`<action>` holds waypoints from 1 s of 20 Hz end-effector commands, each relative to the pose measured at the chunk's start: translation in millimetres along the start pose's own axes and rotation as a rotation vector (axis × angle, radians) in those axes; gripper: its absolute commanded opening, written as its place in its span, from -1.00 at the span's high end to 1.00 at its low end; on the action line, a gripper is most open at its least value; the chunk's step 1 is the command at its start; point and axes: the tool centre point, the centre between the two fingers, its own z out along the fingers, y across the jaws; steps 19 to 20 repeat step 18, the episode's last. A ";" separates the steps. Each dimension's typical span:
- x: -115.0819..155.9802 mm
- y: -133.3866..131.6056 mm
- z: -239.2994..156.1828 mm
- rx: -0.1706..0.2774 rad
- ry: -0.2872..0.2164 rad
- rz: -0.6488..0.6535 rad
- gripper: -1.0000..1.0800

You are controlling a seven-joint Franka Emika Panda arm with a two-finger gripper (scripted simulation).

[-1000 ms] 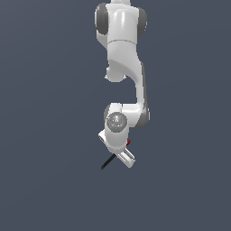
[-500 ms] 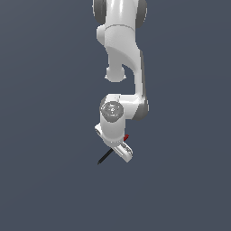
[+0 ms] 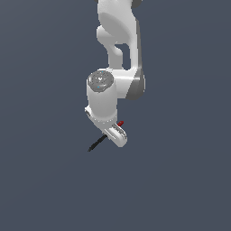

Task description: Pick up the object and move it to a goal position.

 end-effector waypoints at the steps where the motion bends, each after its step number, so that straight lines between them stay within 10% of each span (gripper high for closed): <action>1: 0.4 10.8 -24.7 0.000 0.000 0.000 1.00; 20: 5.9 43.1 -107.1 -0.002 0.001 -0.001 1.00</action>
